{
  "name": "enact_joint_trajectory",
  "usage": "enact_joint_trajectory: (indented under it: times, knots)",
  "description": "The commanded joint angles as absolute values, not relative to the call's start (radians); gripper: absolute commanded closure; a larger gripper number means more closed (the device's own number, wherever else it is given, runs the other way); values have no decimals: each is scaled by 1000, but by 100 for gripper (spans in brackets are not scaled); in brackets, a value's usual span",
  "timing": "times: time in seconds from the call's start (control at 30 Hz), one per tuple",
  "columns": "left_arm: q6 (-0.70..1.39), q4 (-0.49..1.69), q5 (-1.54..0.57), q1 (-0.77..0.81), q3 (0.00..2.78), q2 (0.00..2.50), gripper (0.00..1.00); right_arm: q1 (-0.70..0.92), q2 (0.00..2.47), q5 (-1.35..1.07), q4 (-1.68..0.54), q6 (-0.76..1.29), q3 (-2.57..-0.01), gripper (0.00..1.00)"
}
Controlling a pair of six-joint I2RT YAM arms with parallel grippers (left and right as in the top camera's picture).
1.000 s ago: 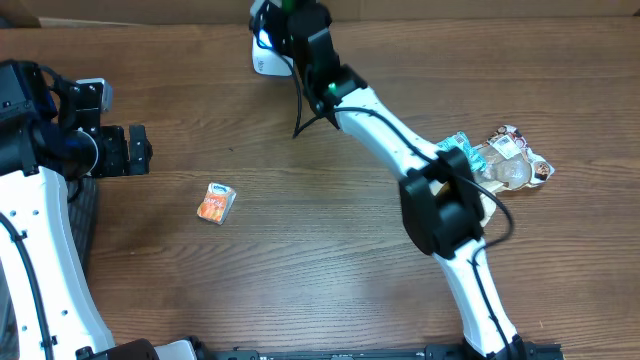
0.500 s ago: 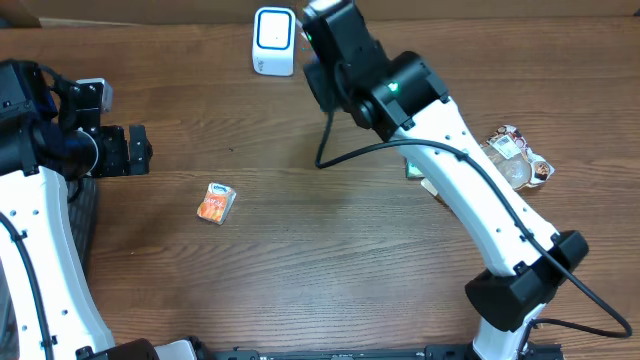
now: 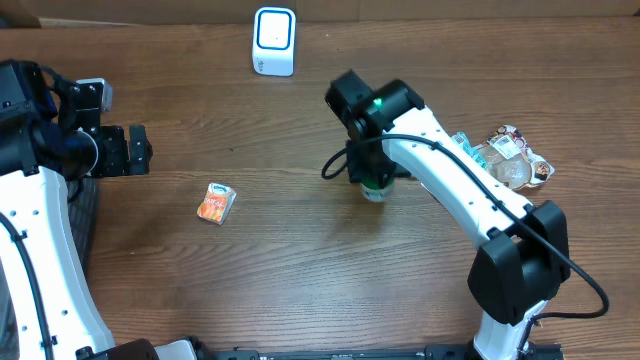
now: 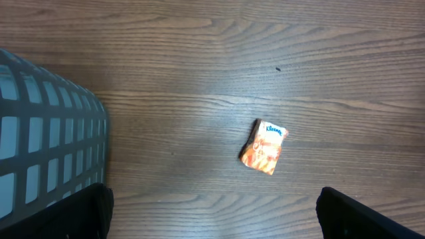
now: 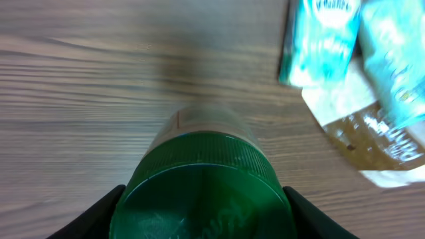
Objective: Scan the item barcode
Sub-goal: 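Carry the jar right and set it beside the Pantree bag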
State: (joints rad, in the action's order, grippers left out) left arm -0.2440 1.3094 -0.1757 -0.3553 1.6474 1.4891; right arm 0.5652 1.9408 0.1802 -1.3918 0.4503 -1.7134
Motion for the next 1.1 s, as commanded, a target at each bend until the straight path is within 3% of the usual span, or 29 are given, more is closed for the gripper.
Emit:
enact_joint_trajectory:
  times: [0.0, 0.3, 0.37, 0.47, 0.5, 0.53, 1.07]
  knots:
    - [-270, 1304, -174, -360, 1658, 1492, 0, 492, 1934, 182, -1342, 523, -1610, 58]
    - [-270, 1305, -174, -360, 1658, 1492, 0, 339, 1934, 181, -1227, 527, -1482, 58]
    - [-270, 1305, -174, -360, 1658, 1492, 0, 316, 1934, 181, -1211, 527, -1469, 53]
    - [-270, 1305, -174, -360, 1658, 1492, 0, 294, 1934, 181, -1210, 527, -1463, 29]
    - [-270, 1305, -174, -360, 1658, 1492, 0, 284, 1934, 180, -1216, 527, -1464, 8]
    - [-270, 1305, -174, -360, 1658, 1492, 1, 279, 1932, 178, -1227, 527, -1468, 1]
    - [-270, 1305, -174, -360, 1658, 1492, 0, 271, 1616, 87, -1541, 436, -1808, 0]
